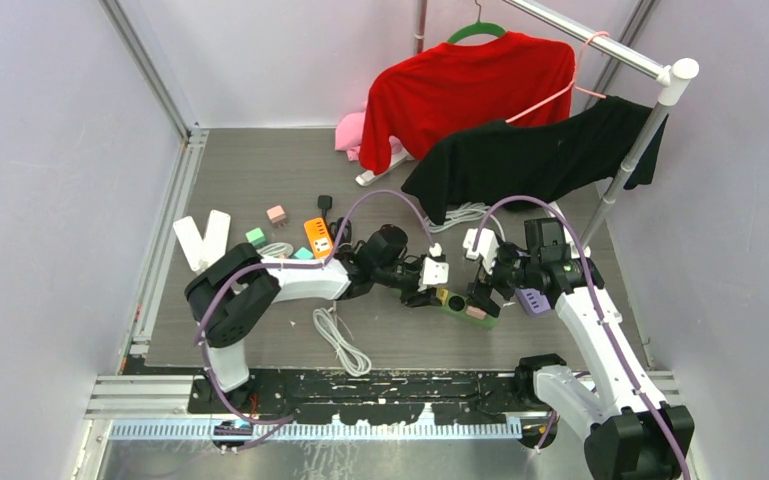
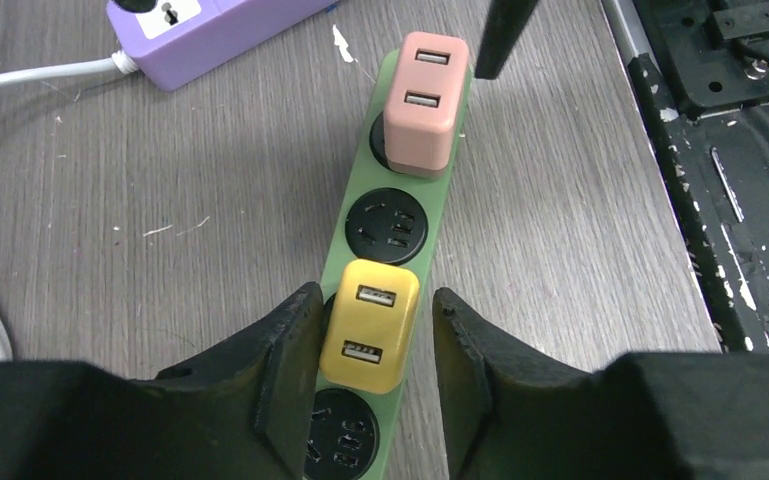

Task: Pull the plug off the socket
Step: Remove the plug from the socket.

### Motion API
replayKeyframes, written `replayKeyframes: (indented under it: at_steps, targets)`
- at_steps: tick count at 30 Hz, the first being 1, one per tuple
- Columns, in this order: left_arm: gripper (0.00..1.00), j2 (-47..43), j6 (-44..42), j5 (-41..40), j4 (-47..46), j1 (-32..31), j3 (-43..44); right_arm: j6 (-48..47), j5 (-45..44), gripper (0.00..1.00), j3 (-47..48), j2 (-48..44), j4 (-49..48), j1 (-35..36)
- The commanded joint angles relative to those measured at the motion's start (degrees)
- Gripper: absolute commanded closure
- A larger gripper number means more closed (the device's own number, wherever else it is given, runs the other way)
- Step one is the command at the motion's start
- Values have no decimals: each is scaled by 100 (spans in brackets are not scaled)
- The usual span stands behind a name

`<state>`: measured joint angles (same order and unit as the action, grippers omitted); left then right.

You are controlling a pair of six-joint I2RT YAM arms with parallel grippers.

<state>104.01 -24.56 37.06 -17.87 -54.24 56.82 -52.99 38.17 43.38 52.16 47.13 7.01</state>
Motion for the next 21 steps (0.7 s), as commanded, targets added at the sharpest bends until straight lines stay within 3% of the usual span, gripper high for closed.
replayKeyframes:
  at_steps: [1, 5, 7, 13, 18, 21]
  targets:
    - [60, 140, -12, 400, 94, 57, 320, 100, -13, 0, 55, 36, -196, -24]
    - [92, 183, 49, 397, 206, 84, 388, 158, 93, 0, 77, 69, -203, -24]
    - [100, 94, 98, 193, 235, 101, 320, 179, 284, 0, 120, 101, -143, -24]
    - [100, -499, 478, -434, 107, 115, -344, -53, 956, 0, 253, 273, 229, -63]
    - [100, -1028, 575, -625, -381, 115, -1177, -1037, 1702, 0, 613, 785, 1246, -304]
    - [100, -1258, 631, -666, -423, 113, -1442, -1335, 1732, 3, 648, 1012, 1337, -378]
